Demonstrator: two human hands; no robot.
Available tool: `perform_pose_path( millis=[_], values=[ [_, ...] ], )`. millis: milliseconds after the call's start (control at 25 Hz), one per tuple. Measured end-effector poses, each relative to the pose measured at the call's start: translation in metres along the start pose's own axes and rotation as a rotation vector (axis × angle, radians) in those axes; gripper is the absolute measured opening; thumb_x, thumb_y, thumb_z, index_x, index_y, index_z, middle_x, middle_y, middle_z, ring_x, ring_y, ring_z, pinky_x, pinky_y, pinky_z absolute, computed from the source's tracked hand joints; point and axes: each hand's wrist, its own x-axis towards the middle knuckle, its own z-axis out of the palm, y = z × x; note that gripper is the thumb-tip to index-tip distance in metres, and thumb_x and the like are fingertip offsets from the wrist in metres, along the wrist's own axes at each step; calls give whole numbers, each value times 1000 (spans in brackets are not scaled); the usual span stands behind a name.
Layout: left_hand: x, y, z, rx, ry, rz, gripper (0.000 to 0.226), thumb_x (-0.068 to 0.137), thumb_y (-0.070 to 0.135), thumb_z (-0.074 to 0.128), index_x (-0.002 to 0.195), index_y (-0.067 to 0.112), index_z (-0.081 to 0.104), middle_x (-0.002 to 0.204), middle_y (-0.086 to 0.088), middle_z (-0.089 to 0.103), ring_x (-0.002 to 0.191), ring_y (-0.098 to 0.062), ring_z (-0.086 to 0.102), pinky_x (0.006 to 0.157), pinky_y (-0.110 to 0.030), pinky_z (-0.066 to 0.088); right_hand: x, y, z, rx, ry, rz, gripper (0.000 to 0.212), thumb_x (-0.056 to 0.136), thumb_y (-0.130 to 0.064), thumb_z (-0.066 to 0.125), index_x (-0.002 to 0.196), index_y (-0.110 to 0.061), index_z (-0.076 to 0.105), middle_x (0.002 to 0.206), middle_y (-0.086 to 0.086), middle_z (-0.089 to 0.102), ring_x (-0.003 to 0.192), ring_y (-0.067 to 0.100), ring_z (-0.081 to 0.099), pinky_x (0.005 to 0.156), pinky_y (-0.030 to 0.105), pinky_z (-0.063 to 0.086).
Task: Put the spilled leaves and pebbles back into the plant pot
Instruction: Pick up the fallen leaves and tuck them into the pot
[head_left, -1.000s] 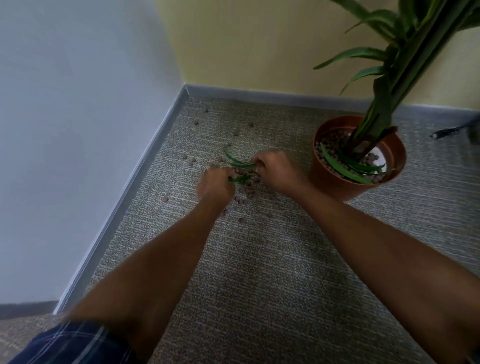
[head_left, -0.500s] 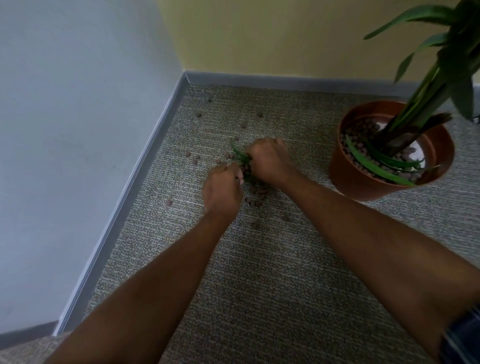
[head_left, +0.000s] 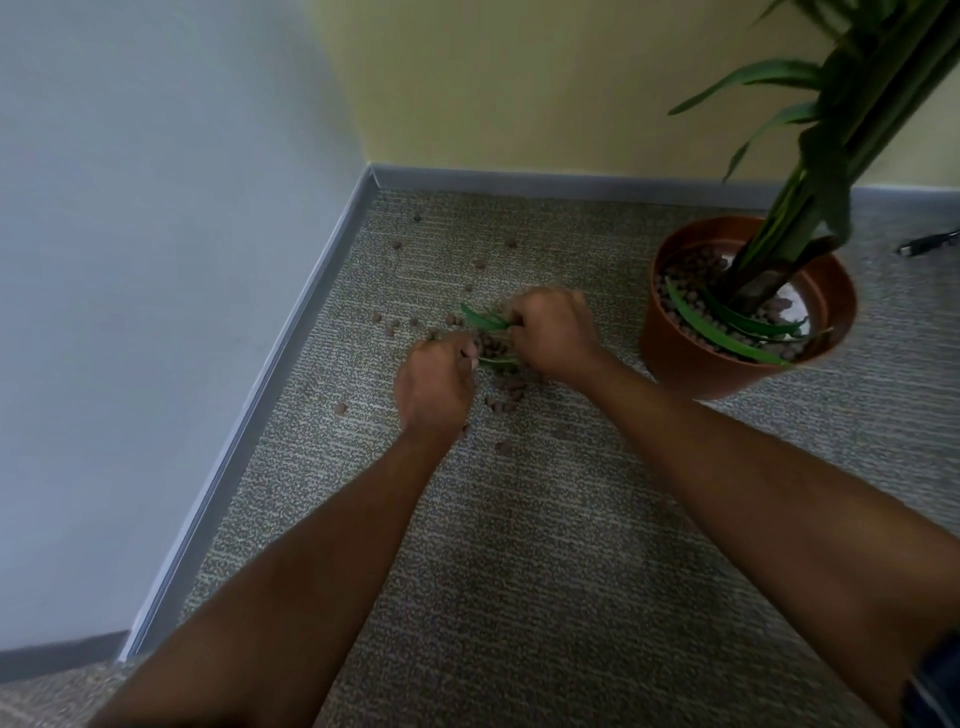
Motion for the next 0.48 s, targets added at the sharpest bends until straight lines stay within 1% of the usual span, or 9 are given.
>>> perform_pose_path(
  millis=[80,160,240,320,360,400,480],
  values=[
    [-3,10,-9,-27,14,9,20,101,14,63,93,28,73,83,5,68,74,-19,66,57,-26,37,-13,0,-19,44,-1,20,13,90,-13,66,86,-17,78,89,5,74,90,30,70,84,37,52],
    [-7,23,-19,-70,28,13,19,102,15,64,93,28,73,78,8,64,66,-15,61,52,-23,32,-29,0,-41,67,4,38,13,91,-13,66,82,-15,75,85,7,74,84,29,70,79,40,59],
    [-11,36,-29,-119,31,33,15,102,18,66,94,27,74,81,6,69,64,-14,60,51,-22,29,-44,0,-62,78,27,49,14,91,-13,65,79,-11,72,81,8,72,80,30,69,75,43,60],
    [-17,51,-40,-143,34,71,12,102,19,66,96,25,75,85,5,73,67,-16,63,51,-22,29,-61,-1,-82,63,66,63,14,90,-12,64,78,-9,69,79,9,71,79,31,69,70,44,60],
    [-18,59,-44,-150,39,100,11,102,19,66,98,24,75,86,4,74,70,-18,65,52,-23,31,-69,0,-90,63,89,73,13,90,-13,64,79,-9,70,80,8,71,79,31,69,68,44,61],
    [-18,67,-47,-163,46,137,10,102,18,67,99,22,75,87,3,75,74,-20,68,54,-25,36,-75,3,-99,69,116,91,12,91,-14,64,82,-11,72,82,7,73,81,30,71,68,44,61],
    [-17,86,-51,-205,39,206,8,102,17,68,101,19,76,91,-2,78,82,-25,71,65,-33,51,-89,11,-115,67,174,146,11,91,-17,67,88,-15,77,87,3,77,84,28,73,71,43,63]
  ],
)
